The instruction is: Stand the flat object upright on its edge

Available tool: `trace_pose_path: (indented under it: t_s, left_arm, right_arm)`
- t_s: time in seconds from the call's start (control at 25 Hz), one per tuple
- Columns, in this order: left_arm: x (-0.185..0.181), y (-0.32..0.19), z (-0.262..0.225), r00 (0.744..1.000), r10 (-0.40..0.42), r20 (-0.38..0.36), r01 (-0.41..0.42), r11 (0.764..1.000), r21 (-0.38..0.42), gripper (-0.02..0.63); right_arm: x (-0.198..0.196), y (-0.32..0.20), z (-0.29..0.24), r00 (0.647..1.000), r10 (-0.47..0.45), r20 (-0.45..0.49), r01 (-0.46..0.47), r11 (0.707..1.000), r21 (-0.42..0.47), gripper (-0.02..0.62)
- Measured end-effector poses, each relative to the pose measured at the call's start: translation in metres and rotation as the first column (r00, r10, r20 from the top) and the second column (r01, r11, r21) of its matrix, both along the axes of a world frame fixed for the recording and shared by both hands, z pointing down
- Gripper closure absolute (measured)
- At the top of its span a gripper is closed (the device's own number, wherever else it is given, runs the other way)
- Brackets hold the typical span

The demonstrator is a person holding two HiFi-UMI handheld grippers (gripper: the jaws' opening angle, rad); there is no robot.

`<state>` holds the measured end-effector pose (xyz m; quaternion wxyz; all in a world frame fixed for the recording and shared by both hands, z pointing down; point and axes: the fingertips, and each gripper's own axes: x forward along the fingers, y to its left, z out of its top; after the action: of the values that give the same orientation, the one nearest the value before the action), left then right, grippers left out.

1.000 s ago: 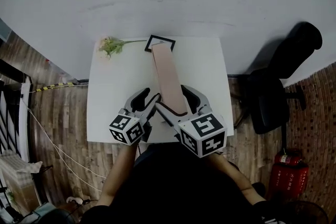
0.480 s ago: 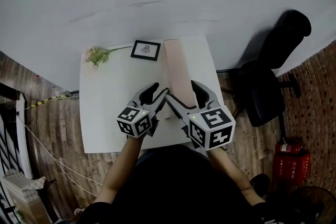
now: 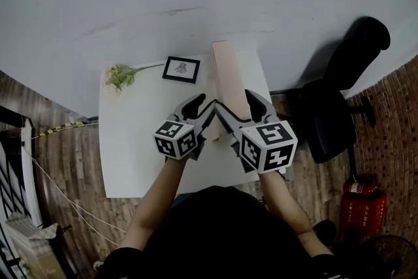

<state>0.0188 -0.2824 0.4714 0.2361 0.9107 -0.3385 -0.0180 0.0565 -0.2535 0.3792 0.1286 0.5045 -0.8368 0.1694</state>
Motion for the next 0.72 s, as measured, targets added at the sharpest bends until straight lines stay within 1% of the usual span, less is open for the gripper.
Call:
trace_pose_path:
  t_s: [0.24,0.44,0.64,0.72]
  left_arm:
    - [0.008,-0.04,0.001,1.0,-0.013,0.025,0.013,1.0,0.001,0.419]
    - [0.012,-0.069,0.005,0.999,-0.037,0.032,0.037,0.999,-0.01,0.419]
    - [0.009,-0.095,0.004,0.997,-0.075,0.009,0.075,0.997,-0.028,0.419]
    - [0.004,-0.099,-0.003,0.996,-0.092,-0.001,0.092,0.996,-0.014,0.419]
  right_arm:
    - [0.009,-0.044,-0.002,1.0,0.016,0.01,-0.016,1.0,0.023,0.256]
    - [0.013,-0.078,-0.003,0.999,0.028,0.015,-0.029,0.999,0.043,0.259]
    - [0.015,-0.109,-0.004,0.999,0.027,0.019,-0.028,0.998,0.058,0.262]
    - [0.016,-0.12,-0.005,0.999,0.027,0.02,-0.028,0.998,0.059,0.264]
